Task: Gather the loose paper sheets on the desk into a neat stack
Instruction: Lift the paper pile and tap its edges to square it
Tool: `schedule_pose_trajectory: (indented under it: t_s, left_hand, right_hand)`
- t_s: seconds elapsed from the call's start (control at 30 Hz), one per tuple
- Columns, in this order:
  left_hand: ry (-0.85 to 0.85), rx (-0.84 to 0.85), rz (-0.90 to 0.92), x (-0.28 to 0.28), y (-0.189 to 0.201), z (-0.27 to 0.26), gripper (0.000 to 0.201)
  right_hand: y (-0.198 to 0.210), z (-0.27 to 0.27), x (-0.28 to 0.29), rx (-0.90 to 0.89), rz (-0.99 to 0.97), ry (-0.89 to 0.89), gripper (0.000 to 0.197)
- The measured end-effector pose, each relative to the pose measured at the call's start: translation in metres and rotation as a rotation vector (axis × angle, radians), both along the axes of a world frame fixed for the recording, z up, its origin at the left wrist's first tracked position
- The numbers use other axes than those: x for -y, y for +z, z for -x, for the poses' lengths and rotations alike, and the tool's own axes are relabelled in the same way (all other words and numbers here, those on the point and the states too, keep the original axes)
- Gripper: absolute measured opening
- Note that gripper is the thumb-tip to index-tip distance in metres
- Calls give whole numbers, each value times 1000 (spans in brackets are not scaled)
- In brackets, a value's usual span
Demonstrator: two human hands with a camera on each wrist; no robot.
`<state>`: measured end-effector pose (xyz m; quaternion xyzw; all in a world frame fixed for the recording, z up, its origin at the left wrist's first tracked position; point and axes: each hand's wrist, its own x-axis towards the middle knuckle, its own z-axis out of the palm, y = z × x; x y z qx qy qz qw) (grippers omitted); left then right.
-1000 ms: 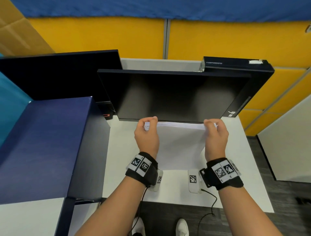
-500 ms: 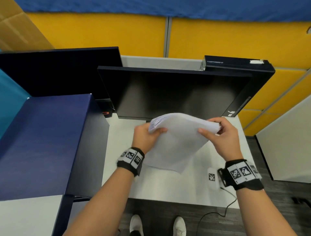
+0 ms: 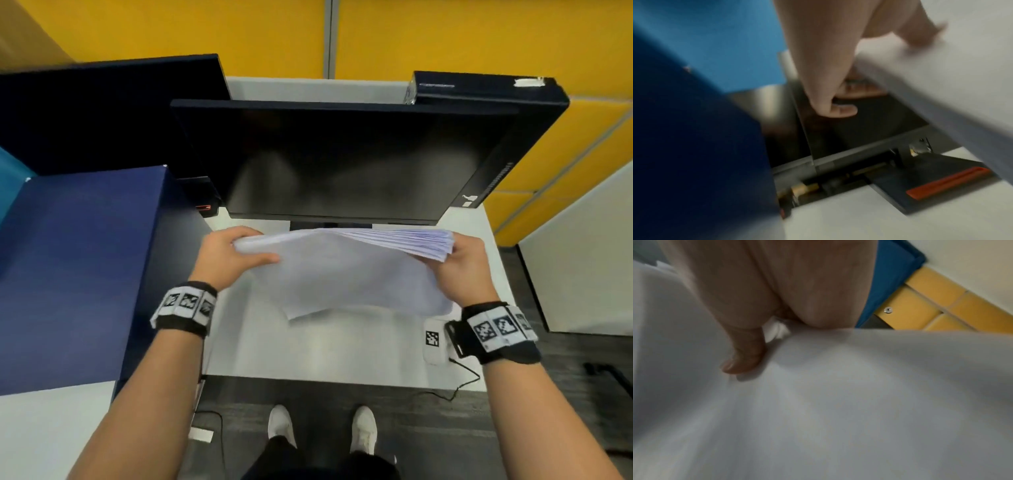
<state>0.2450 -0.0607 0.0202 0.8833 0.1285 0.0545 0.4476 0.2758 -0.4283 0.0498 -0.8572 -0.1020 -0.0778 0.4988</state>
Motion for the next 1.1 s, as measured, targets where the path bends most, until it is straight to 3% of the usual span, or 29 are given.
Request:
schedule_pose_trajectory:
  t_s: [0.03, 0.1, 0.17, 0.27, 0.37, 0.47, 0.57, 0.67, 0.77, 0.83, 0.9, 1.0, 1.1]
  left_hand:
    - [78, 35, 211, -5, -13, 2, 40]
    - [59, 74, 548, -3, -29, 3, 57]
    - [-70, 28, 621, 5, -37, 0, 68]
    - [-95, 20, 526, 17, -38, -8, 52]
    - [147, 69, 320, 46, -38, -8, 19]
    - [274, 186, 332, 80, -47, 0, 13]
    - [323, 176, 480, 82, -50, 2, 22]
    - [250, 107, 460, 65, -67, 3, 26]
    - [146, -45, 393, 60, -92, 8, 40]
    - [103, -115, 325, 63, -103, 6, 26]
    - [165, -95, 347, 64, -98, 1, 21]
    - [196, 3, 438, 56, -84, -3, 30]
    - [152, 10, 403, 55, -84, -1, 38]
  right_hand:
    - [-1, 1, 3, -34, -33, -7, 30]
    - [-6, 2, 3, -91, -75, -32, 25]
    - [-12, 1, 2, -110, -71, -62, 25]
    - [-22, -1, 5, -134, -134, -123, 25]
    - [-42, -2, 3, -98, -206, -221, 27]
    - [-64, 2, -4, -47, -91, -258, 21]
    - [-74, 8, -1, -45, -83, -239, 22]
    - [-83, 9, 8, -144, -133, -263, 19]
    - [-102, 13, 13, -365, -164, -207, 36]
    - [-112, 13, 14, -421, -124, -208, 25]
    - [-110, 6, 14, -422, -125, -262, 13]
    - [-98, 2, 17, -310, -235, -294, 16]
    - [-98, 2, 18, -284, -240, -271, 22]
